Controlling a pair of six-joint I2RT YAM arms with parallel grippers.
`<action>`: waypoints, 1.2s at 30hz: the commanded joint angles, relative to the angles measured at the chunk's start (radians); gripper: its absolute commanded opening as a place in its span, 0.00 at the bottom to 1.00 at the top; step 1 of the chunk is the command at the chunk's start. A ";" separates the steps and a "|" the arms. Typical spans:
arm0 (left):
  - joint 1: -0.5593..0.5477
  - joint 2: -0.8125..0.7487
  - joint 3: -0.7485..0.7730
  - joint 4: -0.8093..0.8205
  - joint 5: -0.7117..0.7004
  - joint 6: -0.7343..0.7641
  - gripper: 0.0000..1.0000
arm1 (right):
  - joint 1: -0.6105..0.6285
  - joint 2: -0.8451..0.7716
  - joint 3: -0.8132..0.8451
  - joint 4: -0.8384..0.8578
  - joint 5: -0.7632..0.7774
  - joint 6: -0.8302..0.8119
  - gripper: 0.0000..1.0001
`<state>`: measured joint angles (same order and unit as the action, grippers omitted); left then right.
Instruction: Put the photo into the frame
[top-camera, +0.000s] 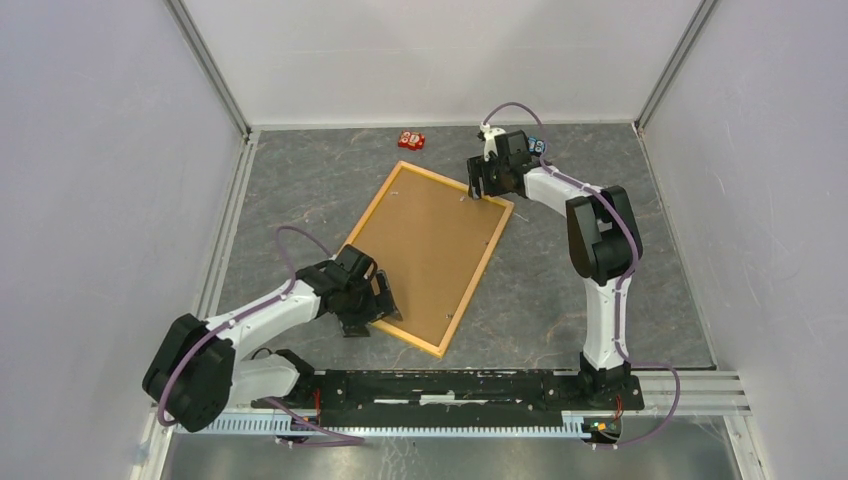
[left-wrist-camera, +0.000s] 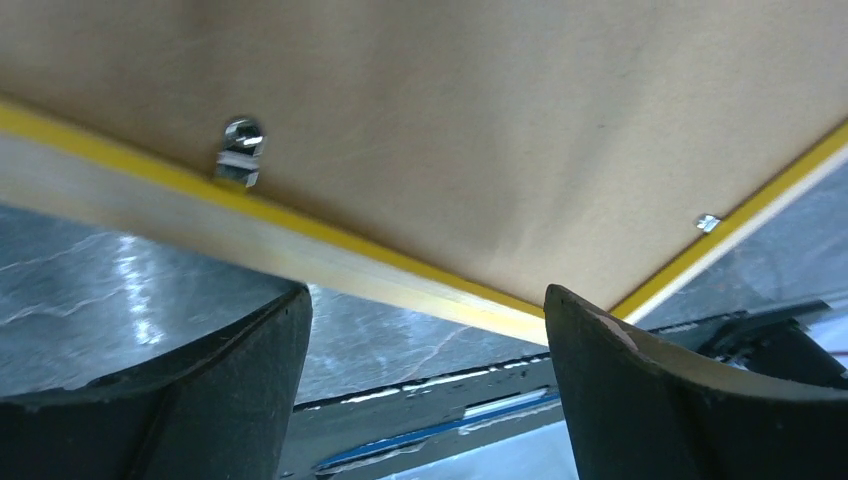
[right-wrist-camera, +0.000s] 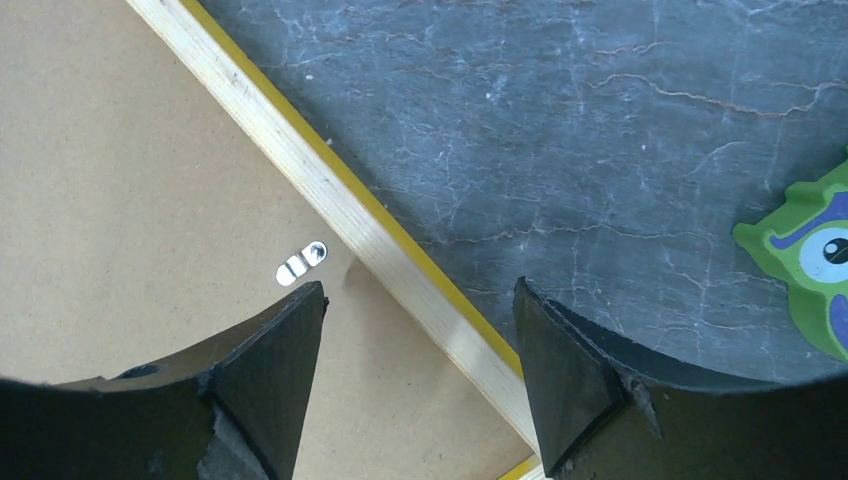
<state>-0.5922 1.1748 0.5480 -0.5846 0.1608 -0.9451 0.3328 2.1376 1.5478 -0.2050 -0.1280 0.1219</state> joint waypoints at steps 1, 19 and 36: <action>-0.004 0.032 -0.028 0.153 -0.019 -0.061 0.92 | 0.006 -0.023 -0.030 0.069 -0.046 -0.018 0.75; 0.073 0.202 0.229 0.057 -0.336 0.149 0.89 | 0.022 -0.596 -0.841 0.263 -0.171 0.201 0.66; 0.175 0.258 0.282 0.002 -0.386 0.249 0.55 | 0.033 -0.841 -0.922 0.027 0.095 0.119 0.76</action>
<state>-0.4137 1.4467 0.8219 -0.6376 -0.2375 -0.7238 0.3603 1.2392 0.4908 -0.1188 -0.1150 0.2646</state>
